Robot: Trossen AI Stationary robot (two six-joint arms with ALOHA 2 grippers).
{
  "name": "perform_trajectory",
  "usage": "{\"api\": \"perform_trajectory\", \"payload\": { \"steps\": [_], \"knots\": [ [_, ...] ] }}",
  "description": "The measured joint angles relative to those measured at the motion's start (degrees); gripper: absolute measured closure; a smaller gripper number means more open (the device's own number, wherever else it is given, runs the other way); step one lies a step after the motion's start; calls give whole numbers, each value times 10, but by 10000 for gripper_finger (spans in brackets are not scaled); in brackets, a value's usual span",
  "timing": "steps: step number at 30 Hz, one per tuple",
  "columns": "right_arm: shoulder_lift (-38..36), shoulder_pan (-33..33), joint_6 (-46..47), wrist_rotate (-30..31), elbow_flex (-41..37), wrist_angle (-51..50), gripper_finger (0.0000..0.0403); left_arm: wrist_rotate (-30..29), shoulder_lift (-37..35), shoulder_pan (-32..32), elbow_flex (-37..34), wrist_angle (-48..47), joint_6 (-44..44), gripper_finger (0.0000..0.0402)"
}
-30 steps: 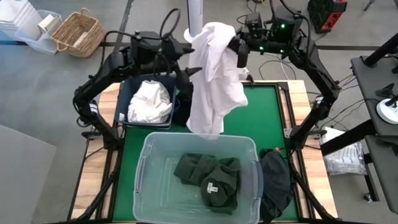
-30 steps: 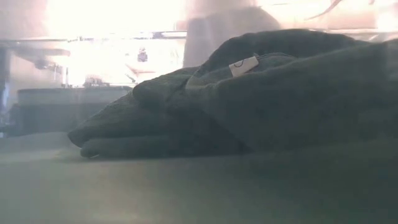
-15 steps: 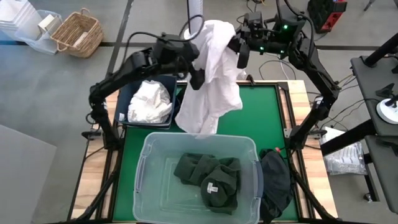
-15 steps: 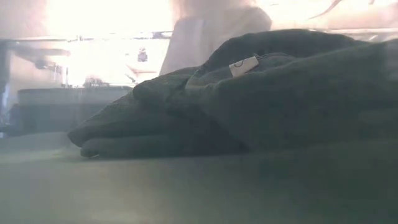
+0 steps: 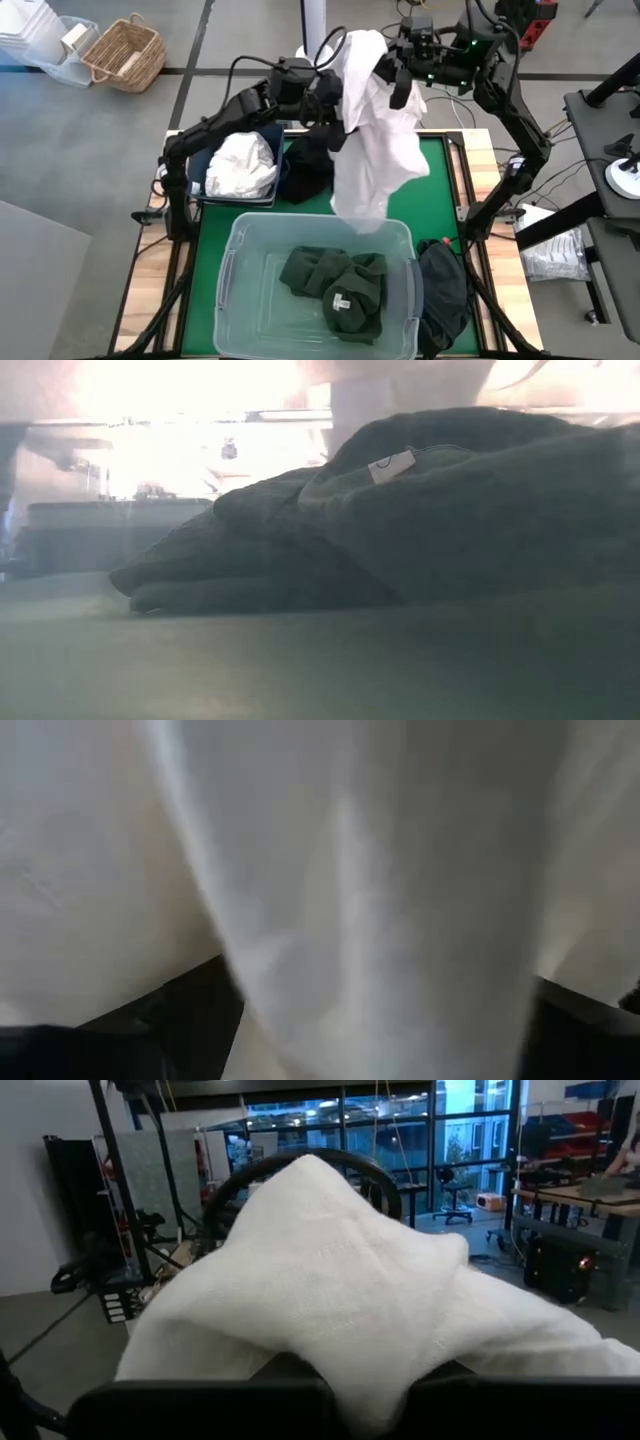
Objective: Sort clothes
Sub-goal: Put the white shirt into the blue laundry bin
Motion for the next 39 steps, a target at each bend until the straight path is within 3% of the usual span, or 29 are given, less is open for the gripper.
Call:
{"api": "perform_trajectory", "payload": {
  "steps": [4,7,10,12,20,24,31,35,39],
  "knots": [
    [-1,0,0,2,2,1,390,8,10,-2,0,34,2,136],
    [-1,0,-1,9,2,0,390,19,9,-4,0,34,10,227],
    [-2,0,-9,48,2,-5,390,23,0,-5,0,28,14,347],
    [-3,0,-15,82,2,-9,390,34,-10,-5,-1,28,14,384],
    [-6,0,-24,201,2,-56,367,37,-74,-5,-1,25,-12,400],
    [-4,-3,-15,204,2,-95,321,15,-110,-5,-1,30,-31,400],
    [4,-4,-10,199,2,-198,238,-79,-151,-4,18,27,-48,401],
    [10,-4,-10,199,1,-243,211,-138,-161,-4,70,9,-27,401],
    [13,-4,-8,198,1,-263,199,-180,-190,-3,64,33,4,401]
  ]
}}
